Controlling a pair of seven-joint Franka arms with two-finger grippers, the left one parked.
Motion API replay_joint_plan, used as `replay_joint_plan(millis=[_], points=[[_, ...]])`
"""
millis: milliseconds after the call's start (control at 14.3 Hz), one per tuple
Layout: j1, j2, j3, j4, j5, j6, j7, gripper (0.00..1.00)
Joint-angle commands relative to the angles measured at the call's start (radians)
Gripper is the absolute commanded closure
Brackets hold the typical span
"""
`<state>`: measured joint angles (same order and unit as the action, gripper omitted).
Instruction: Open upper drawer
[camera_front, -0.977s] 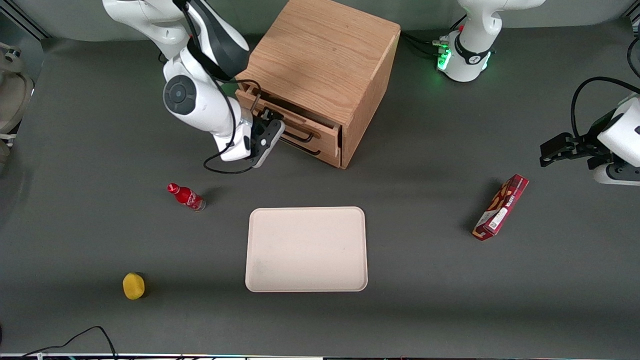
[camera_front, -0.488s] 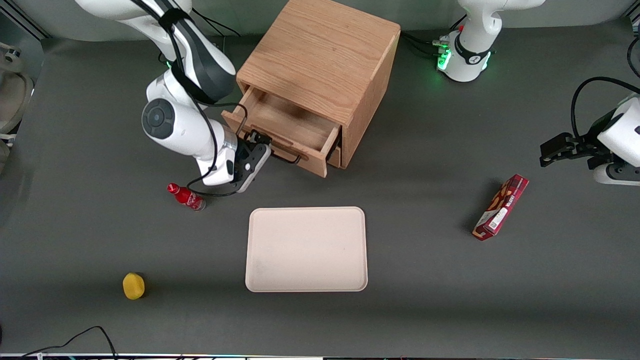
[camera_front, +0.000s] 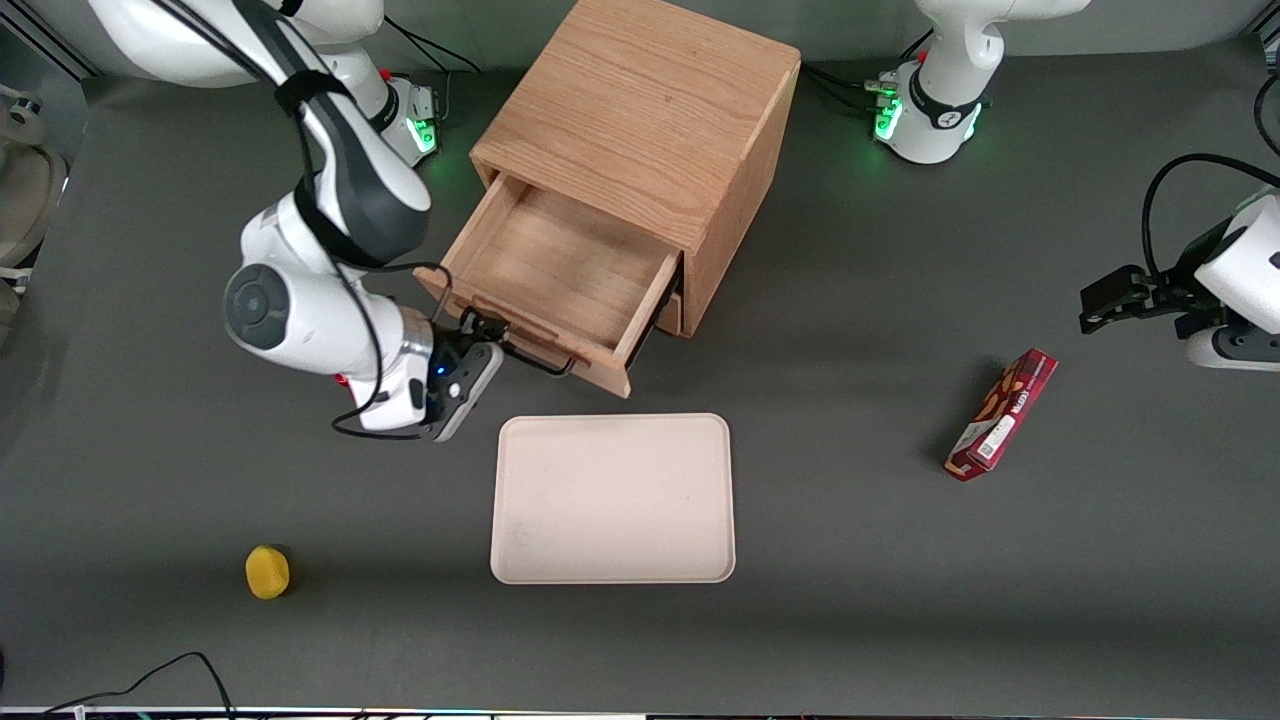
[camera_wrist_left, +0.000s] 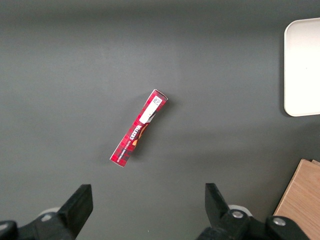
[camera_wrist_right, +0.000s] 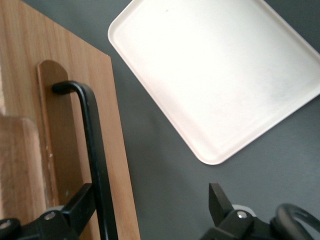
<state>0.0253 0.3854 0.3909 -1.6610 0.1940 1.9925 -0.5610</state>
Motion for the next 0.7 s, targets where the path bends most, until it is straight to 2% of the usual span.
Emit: replay_joint_plan(millis=[0, 419, 628], points=[[0.005, 0.047, -0.033, 0.104, -0.021, -0.064, -0.049, 0.00], [0.010, 0.081, -0.038, 0.406, -0.027, -0.415, -0.021, 0.00], [0.010, -0.006, -0.038, 0.434, -0.027, -0.471, 0.093, 0.00]])
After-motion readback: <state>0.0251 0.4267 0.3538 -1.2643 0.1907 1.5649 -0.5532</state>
